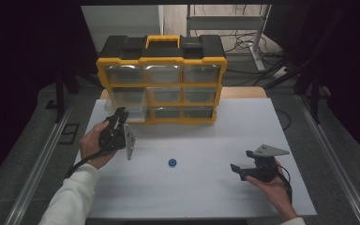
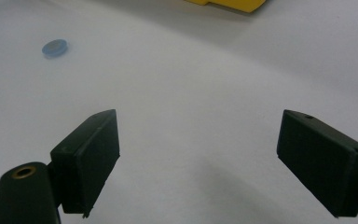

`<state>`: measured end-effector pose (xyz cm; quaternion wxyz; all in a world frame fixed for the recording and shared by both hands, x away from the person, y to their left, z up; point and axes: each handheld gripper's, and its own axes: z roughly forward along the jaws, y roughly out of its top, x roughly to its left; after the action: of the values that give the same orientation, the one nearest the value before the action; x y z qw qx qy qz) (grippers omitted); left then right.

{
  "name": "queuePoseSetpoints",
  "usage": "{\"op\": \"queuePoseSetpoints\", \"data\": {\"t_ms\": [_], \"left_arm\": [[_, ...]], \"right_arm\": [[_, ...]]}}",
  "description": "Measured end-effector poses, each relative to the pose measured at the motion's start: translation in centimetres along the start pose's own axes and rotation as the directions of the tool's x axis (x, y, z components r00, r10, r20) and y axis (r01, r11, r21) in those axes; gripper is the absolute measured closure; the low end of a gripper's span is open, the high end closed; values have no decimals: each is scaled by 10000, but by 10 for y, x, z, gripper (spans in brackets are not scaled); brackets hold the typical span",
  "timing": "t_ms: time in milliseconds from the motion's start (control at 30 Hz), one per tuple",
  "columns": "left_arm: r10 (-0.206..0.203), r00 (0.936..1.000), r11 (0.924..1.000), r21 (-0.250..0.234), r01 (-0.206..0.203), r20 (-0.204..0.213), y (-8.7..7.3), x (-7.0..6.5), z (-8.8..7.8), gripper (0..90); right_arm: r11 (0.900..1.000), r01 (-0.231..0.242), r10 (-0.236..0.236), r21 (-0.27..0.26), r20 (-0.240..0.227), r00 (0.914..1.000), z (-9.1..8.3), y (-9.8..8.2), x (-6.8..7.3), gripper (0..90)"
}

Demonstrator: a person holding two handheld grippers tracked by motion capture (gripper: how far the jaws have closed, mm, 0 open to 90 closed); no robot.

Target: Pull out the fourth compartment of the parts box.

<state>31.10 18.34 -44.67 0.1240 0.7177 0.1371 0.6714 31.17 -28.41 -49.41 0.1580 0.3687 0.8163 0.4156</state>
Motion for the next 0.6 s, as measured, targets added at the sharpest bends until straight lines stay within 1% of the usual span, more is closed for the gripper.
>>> {"op": "queuePoseSetpoints", "data": {"t_ms": [233, 333, 600], "left_arm": [[-98, 9999, 9999, -20, 98, 21, -1, -2, -2, 722], [-21, 9999, 10000, -92, 23, 157, 0, -4, -2, 715], [58, 9996, 9999, -124, -55, 279, -2, -6, -1, 711]], "right_arm": [[10000, 8, -8, 10, -9, 10000, 0, 0, 0, 135], [10000, 4, -4, 15, -8, 10000, 0, 0, 0, 134], [10000, 13, -13, 46, -30, 10000, 1, 0, 1, 134]]}}
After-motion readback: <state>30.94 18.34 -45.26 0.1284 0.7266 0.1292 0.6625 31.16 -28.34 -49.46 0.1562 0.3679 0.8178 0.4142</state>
